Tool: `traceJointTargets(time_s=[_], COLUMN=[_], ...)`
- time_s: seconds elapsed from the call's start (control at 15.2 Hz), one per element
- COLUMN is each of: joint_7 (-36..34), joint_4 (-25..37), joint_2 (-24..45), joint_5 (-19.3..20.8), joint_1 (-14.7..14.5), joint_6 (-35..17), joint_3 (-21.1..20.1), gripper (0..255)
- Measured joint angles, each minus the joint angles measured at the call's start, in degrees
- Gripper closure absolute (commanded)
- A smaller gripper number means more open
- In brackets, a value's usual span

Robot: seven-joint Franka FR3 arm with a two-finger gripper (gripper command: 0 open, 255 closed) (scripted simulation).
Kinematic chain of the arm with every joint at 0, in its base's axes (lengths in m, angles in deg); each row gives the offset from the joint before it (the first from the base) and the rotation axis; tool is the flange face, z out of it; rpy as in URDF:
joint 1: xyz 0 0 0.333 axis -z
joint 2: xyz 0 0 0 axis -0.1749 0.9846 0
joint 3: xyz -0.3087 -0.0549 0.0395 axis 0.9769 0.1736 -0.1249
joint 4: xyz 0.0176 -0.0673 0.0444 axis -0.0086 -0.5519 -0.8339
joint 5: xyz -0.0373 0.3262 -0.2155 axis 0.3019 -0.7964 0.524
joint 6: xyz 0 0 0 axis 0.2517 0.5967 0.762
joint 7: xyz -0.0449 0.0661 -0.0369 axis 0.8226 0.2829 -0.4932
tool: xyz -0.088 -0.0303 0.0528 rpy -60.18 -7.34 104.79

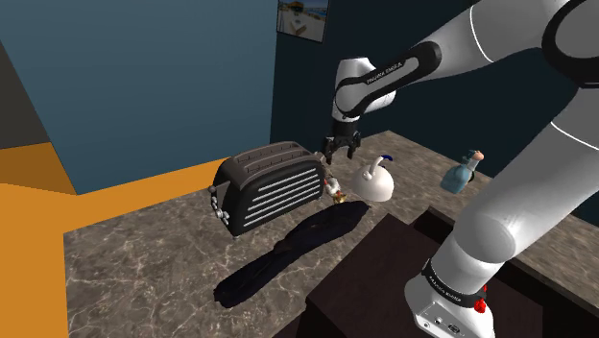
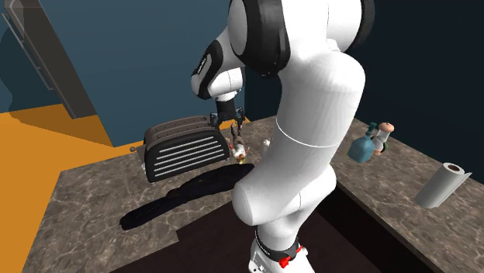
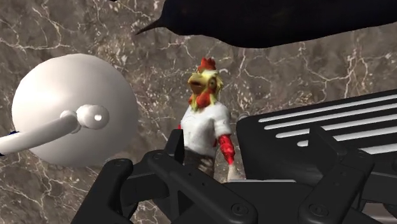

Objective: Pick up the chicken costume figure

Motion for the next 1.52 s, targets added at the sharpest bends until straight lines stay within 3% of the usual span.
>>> traceJointTargets(time_s=[0.86, 1.45, 1.52], joint_7=[-4.7, -5.2, -5.3], joint_4=[16.7, 19.7, 19.7], joint_2=[26.8, 34.5, 34.7], joint_5=[-0.7, -1.3, -1.3], joint_1=[4.0, 4.9, 4.8], joint_6=[-12.8, -17.9, -18.0], joint_3=[3.7, 4.0, 4.0], gripper=[0, 0, 255])
